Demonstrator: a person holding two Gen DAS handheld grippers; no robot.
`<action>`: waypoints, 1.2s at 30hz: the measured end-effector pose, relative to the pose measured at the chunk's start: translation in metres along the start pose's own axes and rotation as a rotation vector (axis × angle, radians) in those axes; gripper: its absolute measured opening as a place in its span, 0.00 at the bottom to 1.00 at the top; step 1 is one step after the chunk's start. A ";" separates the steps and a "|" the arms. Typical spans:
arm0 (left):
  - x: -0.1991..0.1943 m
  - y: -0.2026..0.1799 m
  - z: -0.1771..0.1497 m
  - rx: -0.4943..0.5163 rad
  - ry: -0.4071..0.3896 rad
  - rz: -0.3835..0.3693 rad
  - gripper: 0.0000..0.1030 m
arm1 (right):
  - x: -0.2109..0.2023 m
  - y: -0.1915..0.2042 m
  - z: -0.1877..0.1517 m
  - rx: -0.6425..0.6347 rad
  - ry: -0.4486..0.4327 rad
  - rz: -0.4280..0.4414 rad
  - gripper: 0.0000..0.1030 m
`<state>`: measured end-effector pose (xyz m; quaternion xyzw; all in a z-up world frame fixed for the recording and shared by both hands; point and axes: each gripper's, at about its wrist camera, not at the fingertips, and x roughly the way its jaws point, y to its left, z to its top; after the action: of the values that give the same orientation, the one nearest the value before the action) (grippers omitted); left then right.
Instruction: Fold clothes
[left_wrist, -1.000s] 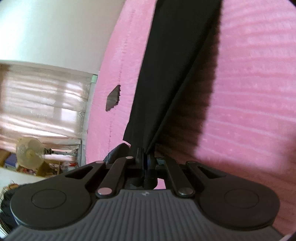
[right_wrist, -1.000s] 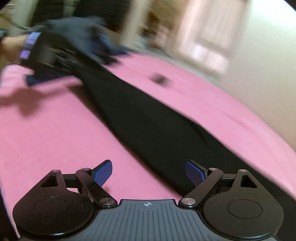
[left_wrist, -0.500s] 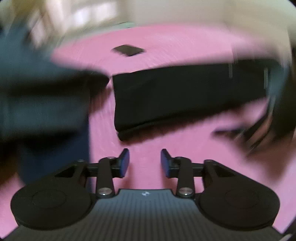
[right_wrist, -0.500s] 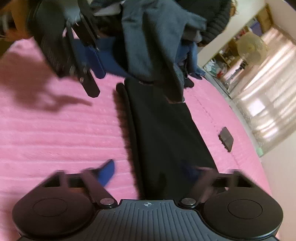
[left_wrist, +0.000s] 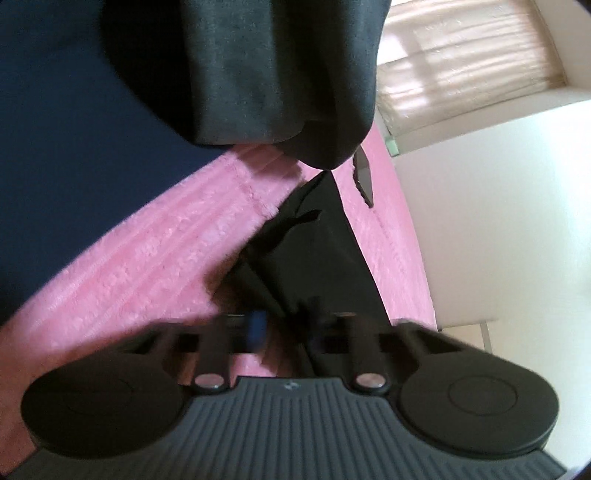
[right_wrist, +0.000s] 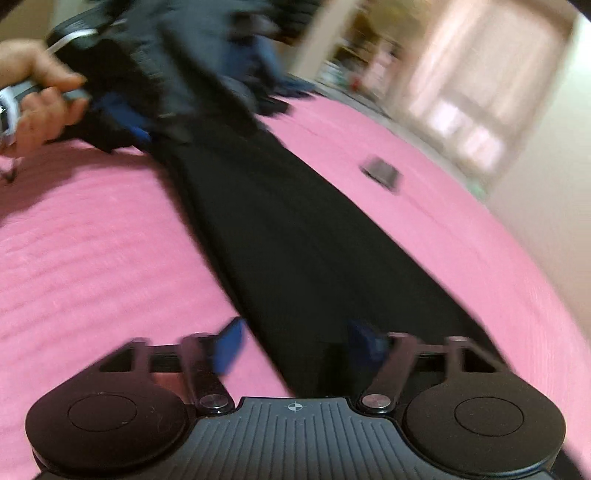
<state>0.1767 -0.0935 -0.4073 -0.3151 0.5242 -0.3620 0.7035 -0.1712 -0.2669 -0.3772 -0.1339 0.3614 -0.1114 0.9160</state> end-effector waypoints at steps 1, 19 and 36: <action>-0.002 -0.011 -0.004 0.041 -0.023 0.013 0.02 | -0.008 -0.011 -0.010 0.058 0.005 -0.007 0.84; 0.158 -0.322 -0.431 1.912 0.300 -0.037 0.02 | -0.233 -0.152 -0.205 0.733 -0.101 -0.319 0.92; 0.104 -0.313 -0.389 1.723 0.085 -0.263 0.01 | -0.173 -0.298 -0.187 1.226 -0.234 0.218 0.92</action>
<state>-0.2350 -0.3744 -0.3011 0.2825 0.0532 -0.7220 0.6293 -0.4564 -0.5258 -0.3025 0.4413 0.1408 -0.1887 0.8659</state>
